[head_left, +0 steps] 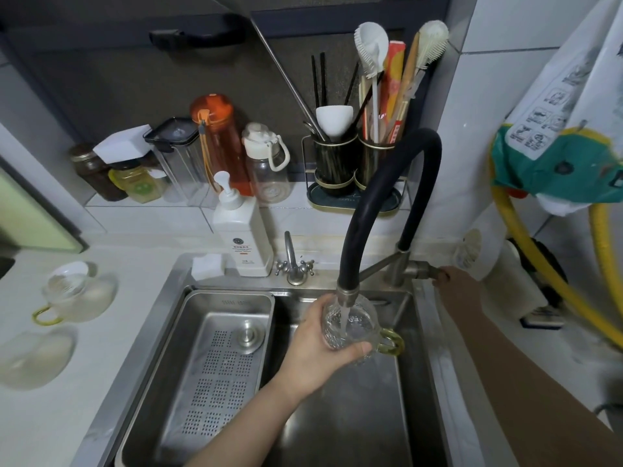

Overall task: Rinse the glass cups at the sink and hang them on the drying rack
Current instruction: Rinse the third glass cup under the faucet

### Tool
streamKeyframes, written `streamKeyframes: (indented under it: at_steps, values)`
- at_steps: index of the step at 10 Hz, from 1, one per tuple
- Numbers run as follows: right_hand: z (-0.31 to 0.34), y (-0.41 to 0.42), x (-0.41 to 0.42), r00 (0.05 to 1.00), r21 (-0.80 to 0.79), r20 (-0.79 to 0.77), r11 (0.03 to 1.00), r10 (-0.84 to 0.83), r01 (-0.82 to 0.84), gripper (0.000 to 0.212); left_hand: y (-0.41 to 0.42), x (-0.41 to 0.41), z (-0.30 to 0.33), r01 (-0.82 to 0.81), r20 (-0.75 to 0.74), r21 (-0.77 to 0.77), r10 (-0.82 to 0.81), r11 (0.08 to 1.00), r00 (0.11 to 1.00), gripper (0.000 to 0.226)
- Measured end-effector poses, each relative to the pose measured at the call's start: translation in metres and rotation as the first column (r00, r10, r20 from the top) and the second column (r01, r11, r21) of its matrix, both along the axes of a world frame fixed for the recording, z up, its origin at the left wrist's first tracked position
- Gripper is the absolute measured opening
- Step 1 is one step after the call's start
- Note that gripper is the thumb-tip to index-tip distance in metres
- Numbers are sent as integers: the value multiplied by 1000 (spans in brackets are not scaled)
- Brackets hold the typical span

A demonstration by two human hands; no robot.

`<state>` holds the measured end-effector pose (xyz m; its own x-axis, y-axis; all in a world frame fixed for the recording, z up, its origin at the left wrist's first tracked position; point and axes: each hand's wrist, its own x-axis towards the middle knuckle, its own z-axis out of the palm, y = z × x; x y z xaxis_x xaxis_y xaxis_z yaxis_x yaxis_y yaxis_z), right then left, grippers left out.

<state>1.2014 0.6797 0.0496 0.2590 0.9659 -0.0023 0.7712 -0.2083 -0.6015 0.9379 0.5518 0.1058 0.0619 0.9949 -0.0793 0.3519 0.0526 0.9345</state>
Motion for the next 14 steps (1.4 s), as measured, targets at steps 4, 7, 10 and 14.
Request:
streamKeyframes:
  at_steps: [4, 7, 10, 14]
  values:
    - [55, -120, -88, 691, -75, -622, 851, 367, -520, 45, 3, -30, -10, 44, 107, -139, -29, 989, 994, 68]
    - [48, -148, -116, 611, 3, -684, 838, 400, -546, 69, 4, -44, -10, 265, 118, -154, -248, 952, 961, 76]
    - [50, -166, -121, 753, -38, -597, 928, 276, -370, 72, -8, -38, -8, 284, 236, -147, -246, 947, 940, 67]
    - [64, -161, -117, 588, 18, -764, 921, 264, -390, 43, 14, -63, -6, 395, 308, -225, -319, 891, 896, 65]
